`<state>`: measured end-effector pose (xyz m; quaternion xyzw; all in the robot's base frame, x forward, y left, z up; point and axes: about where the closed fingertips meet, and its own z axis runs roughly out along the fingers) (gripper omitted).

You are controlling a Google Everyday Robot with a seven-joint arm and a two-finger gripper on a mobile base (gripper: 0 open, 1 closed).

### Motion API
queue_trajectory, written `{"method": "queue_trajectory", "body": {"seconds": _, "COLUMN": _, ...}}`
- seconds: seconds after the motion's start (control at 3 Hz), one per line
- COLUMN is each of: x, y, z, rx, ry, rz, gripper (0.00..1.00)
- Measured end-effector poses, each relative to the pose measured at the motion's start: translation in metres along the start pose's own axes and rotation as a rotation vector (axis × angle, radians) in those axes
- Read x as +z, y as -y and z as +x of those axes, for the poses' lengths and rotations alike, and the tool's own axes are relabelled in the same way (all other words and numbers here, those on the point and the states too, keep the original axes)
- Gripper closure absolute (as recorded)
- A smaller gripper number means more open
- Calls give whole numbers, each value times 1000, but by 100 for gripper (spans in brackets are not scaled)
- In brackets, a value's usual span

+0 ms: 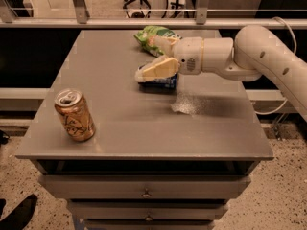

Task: Knock pepsi can over

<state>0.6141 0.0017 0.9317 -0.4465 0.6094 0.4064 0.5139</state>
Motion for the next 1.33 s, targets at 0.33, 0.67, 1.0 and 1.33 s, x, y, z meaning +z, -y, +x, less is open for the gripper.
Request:
{"method": "queue_trajectory", "body": {"seconds": 0.33, "x": -22, "y": 6, "z": 2, "rx": -50, "ry": -18, "rz": 10, "gripper": 0}}
{"method": "queue_trajectory", "body": {"seconds": 0.67, "x": -60, "y": 27, "z": 0, "rx": -103, "ry": -36, "rz": 63, "gripper": 0}}
{"method": "queue_trajectory", "body": {"seconds": 1.0, "x": -109, "y": 44, "z": -6, "rx": -152, "ry": -66, "rz": 115, "gripper": 0}}
{"method": "queue_trajectory", "body": {"seconds": 1.33, "x": -114, "y": 46, "z": -10, "rx": -161, "ry": -65, "rz": 119, "gripper": 0}}
